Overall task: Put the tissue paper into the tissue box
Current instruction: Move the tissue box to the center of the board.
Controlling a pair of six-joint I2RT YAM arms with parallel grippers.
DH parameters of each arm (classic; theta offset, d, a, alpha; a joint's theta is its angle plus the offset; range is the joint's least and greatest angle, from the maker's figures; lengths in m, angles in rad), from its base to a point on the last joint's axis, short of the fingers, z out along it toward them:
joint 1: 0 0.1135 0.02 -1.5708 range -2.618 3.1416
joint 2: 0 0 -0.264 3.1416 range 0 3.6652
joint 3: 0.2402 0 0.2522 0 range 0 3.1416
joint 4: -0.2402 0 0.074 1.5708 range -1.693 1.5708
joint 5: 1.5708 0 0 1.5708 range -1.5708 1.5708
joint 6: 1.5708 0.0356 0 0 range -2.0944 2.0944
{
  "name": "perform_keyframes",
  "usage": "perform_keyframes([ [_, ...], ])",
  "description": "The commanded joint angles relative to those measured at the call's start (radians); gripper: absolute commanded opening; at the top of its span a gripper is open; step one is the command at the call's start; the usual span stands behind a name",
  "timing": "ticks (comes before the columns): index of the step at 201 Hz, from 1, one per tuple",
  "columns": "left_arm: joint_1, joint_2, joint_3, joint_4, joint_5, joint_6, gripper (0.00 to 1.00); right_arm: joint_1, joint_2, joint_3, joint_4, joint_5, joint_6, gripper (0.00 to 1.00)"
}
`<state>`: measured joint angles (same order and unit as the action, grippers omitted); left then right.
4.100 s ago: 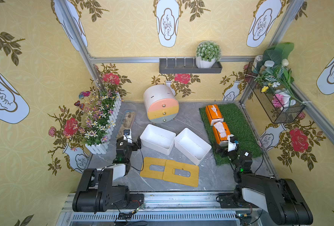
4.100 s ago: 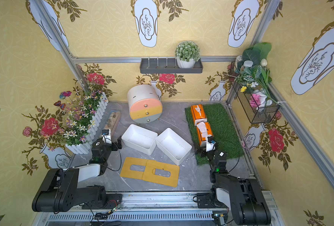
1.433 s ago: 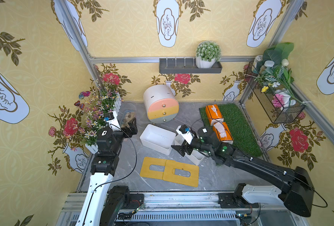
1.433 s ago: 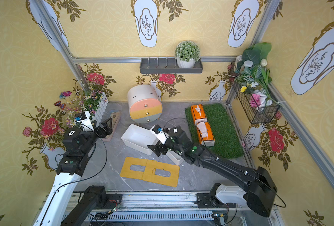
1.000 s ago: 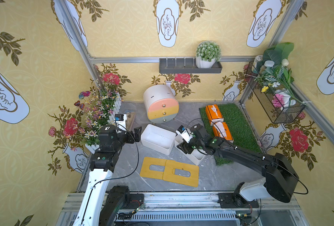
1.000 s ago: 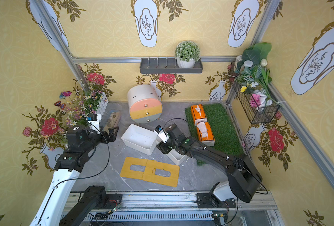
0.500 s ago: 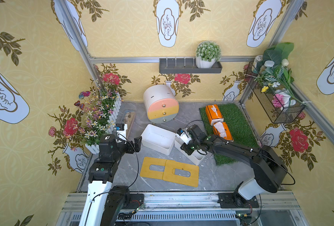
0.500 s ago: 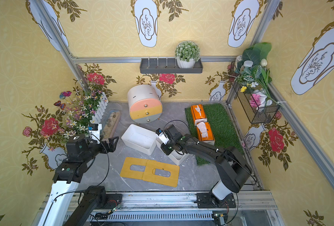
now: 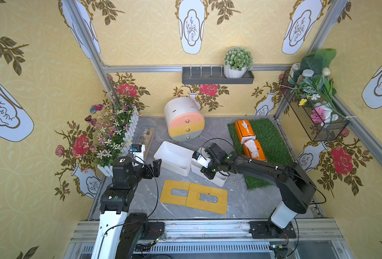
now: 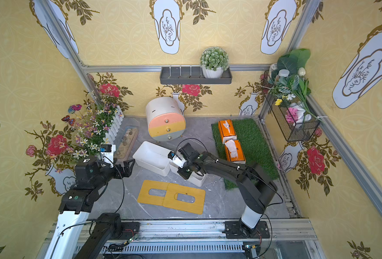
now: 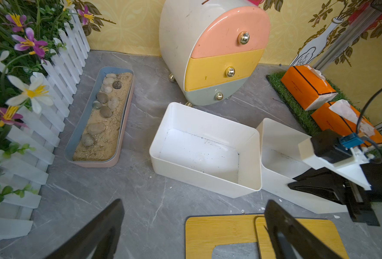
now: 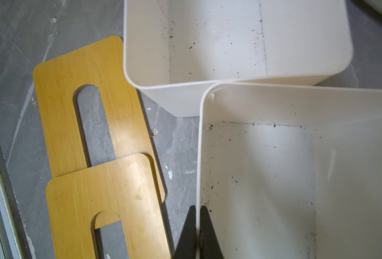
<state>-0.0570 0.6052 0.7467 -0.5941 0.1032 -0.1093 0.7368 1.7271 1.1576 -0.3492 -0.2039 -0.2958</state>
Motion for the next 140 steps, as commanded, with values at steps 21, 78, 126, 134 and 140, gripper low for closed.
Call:
perform_keyframes([
  [21,0.001,0.005,-0.004,-0.004,-0.031,0.010,1.00,0.061,0.142,0.178,-0.012,-0.053,-0.113,0.00],
  [78,0.001,0.014,-0.007,0.001,-0.045,0.014,1.00,0.051,0.187,0.253,-0.017,-0.035,-0.201,0.05],
  [126,0.001,0.021,-0.007,0.004,-0.043,0.014,1.00,-0.065,0.107,0.197,-0.025,-0.031,-0.190,0.40],
  [134,0.000,0.020,-0.007,0.004,-0.042,0.014,1.00,-0.082,0.083,0.196,-0.028,-0.064,-0.168,0.44],
  [140,0.001,0.019,-0.008,0.005,-0.042,0.014,1.00,-0.098,0.057,0.190,-0.025,-0.098,-0.147,0.48],
])
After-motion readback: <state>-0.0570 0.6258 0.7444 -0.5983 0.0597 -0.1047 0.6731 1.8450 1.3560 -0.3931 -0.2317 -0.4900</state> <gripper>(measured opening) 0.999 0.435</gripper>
